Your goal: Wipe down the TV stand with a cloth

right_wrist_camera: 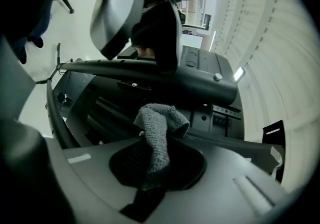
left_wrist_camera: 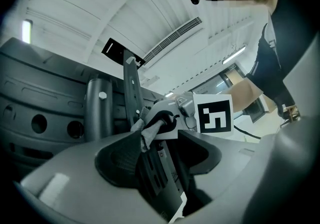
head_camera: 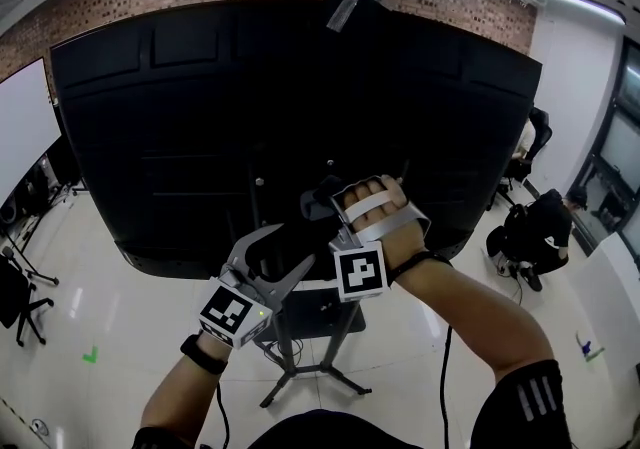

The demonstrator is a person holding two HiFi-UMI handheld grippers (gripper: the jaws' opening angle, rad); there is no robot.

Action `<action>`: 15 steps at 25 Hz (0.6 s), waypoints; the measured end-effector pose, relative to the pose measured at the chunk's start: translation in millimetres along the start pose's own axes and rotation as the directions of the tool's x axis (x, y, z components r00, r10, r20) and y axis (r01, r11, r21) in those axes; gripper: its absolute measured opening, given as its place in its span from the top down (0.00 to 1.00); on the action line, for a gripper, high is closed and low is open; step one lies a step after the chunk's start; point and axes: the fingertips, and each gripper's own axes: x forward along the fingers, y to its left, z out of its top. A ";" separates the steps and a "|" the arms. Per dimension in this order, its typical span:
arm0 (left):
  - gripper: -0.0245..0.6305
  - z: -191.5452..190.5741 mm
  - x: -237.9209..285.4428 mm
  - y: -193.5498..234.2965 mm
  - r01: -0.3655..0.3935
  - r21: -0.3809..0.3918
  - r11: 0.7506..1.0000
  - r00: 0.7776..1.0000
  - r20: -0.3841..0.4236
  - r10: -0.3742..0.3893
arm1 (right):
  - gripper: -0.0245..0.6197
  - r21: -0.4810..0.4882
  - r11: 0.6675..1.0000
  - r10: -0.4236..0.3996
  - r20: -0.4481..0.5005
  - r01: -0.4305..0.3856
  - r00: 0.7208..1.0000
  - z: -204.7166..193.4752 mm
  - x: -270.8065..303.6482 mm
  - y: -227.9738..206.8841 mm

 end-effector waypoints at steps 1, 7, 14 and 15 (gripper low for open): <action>0.58 -3.9 -0.7 -0.4 0.000 -0.010 1.000 1.000 -0.003 0.000 | 0.90 0.006 1.000 0.007 0.002 -0.007 1.000 2.7 0.8 6.5; 0.58 -31.8 -3.3 -9.4 0.007 -0.051 0.999 0.999 -0.040 -0.009 | 0.90 0.046 0.998 0.050 0.008 -0.050 0.999 16.3 4.5 45.7; 0.58 -58.5 -8.1 -14.8 0.001 -0.088 0.996 0.998 -0.070 -0.008 | 0.90 0.084 0.991 0.103 0.018 -0.104 0.994 30.6 10.3 96.5; 0.58 -62.9 -8.8 -15.2 0.000 -0.088 0.996 0.997 -0.077 -0.007 | 0.90 0.090 0.990 0.112 0.017 -0.113 0.994 32.1 11.3 102.7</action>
